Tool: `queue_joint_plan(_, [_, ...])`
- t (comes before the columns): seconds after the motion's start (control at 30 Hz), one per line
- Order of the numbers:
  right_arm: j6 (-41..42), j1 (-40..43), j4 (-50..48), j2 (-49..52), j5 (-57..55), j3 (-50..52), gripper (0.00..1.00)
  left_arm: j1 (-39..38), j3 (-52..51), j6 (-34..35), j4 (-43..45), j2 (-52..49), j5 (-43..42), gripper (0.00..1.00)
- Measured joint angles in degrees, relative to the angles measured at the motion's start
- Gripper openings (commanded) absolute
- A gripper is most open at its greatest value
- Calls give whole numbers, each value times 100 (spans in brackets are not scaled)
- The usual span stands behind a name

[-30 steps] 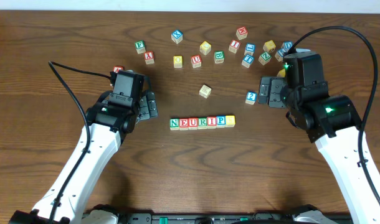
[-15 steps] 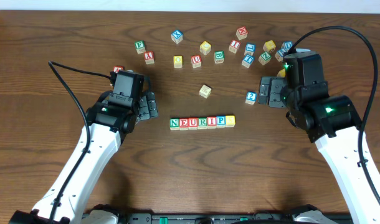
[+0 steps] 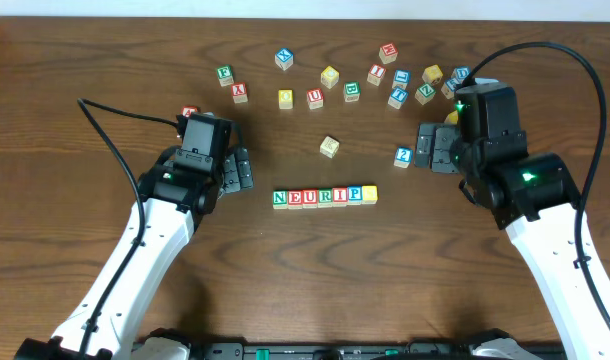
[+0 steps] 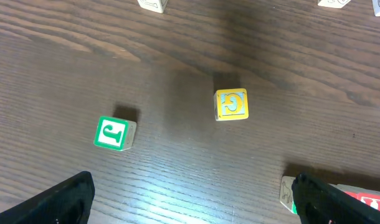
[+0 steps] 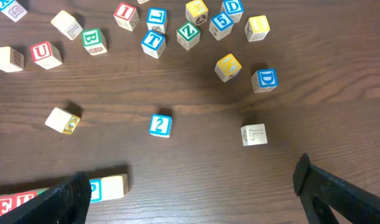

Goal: Spell out NEURIPS

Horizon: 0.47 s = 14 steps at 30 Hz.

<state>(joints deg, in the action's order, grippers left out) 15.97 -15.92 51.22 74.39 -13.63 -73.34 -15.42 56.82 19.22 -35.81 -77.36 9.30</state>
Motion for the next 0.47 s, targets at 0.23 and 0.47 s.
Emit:
queue_joint_plan(0.23, [0,0,0,0,0,0,99,0,0,0,0,0,0,100])
queue_joint_plan(0.47, [0,0,-2,0,0,0,99,0,0,-2,0,0,-2,100])
